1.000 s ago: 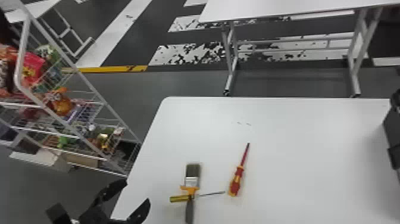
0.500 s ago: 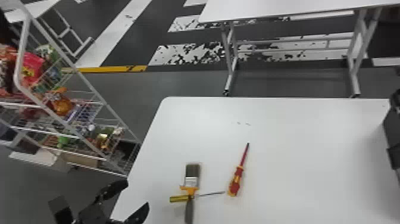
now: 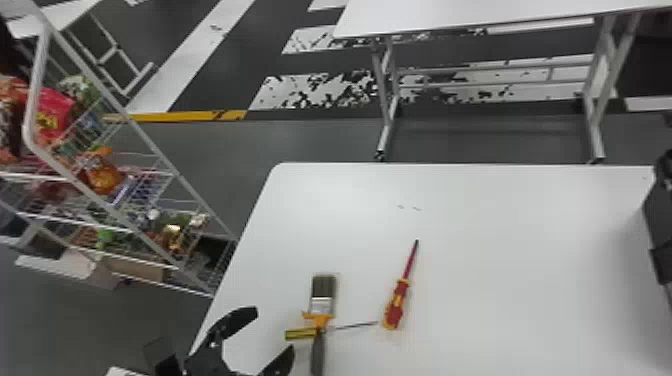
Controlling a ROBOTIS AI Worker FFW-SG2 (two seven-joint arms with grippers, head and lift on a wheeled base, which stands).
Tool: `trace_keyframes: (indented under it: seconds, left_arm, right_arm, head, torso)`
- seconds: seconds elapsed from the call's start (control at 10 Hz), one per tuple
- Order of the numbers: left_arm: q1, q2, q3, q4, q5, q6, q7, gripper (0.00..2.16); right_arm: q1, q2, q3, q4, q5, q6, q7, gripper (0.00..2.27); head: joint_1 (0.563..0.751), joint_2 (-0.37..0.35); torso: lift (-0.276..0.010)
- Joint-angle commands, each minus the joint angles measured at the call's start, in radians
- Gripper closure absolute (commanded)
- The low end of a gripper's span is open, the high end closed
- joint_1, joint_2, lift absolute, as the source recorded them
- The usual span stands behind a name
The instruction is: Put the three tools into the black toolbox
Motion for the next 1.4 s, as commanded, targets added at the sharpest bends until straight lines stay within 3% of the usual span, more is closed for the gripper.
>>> trace_keyframes:
  seconds: [0.0,0.3,0.9,1.3]
  left_arm:
    - [-0.021,-0.009,-0.022,0.062,-0.002,-0.059,0.014,0.07]
    - [-0.036,-0.021,-0.033,0.111,0.003,-0.093,0.029,0.07]
    - [-0.110,-0.021,-0.085,0.238,-0.015,-0.157,0.055,0.08]
    - [-0.121,-0.024,-0.113,0.266,-0.025,-0.173,0.075,0.08]
  right_arm:
    - [0.009,0.001,-0.001,-0.009,0.007,0.000,0.000,0.10]
    - [0.018,0.001,-0.004,-0.012,0.008,-0.018,0.000,0.10]
    - [0.021,0.001,-0.005,-0.020,0.010,-0.028,0.000,0.10]
    - [0.023,0.000,-0.011,-0.021,0.010,-0.028,0.000,0.10]
  head:
    - [0.695,0.350]
    - [0.695,0.350]
    - [0.695,0.350]
    - [0.695,0.350]
  torso:
    - [-0.051]
    - [-0.051]
    - [-0.051]
    - [-0.051]
